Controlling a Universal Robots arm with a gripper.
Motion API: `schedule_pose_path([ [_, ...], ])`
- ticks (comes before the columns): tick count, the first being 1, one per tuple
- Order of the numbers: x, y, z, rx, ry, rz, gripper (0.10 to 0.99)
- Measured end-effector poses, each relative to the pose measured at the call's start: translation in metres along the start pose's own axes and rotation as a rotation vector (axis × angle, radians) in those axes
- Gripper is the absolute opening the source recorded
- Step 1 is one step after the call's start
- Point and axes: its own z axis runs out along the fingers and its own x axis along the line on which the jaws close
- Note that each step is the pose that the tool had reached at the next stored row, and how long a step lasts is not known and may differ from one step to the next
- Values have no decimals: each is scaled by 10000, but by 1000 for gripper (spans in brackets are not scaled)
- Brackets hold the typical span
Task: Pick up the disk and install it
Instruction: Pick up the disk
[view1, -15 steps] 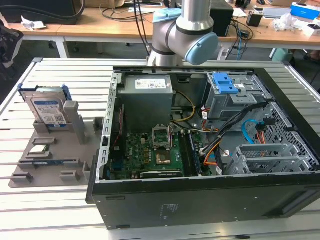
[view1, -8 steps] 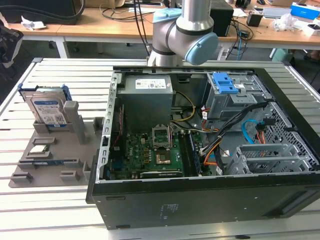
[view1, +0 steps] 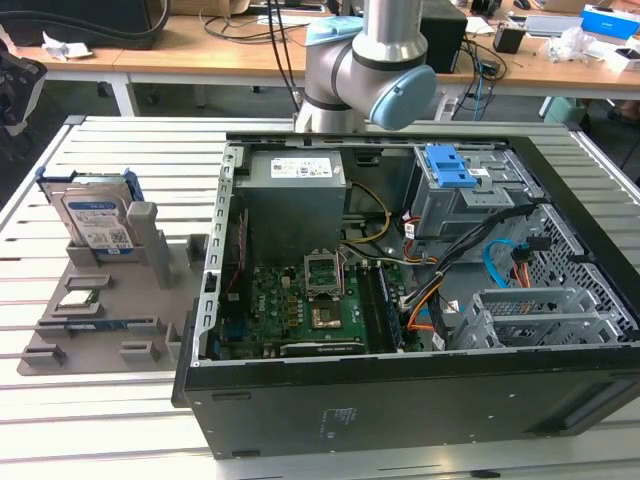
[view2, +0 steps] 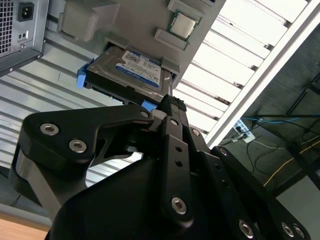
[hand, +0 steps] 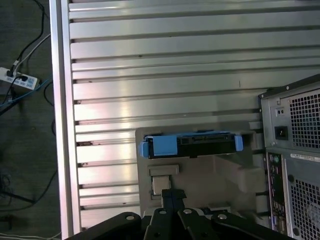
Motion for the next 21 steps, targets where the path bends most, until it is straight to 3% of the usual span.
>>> schedule_pose_path([
  [9,0,0,0,-26,49,-1101,106],
  [15,-1,0,0,-54,106,-2343,106],
  [21,-1,0,0,-69,133,-2964,106],
])
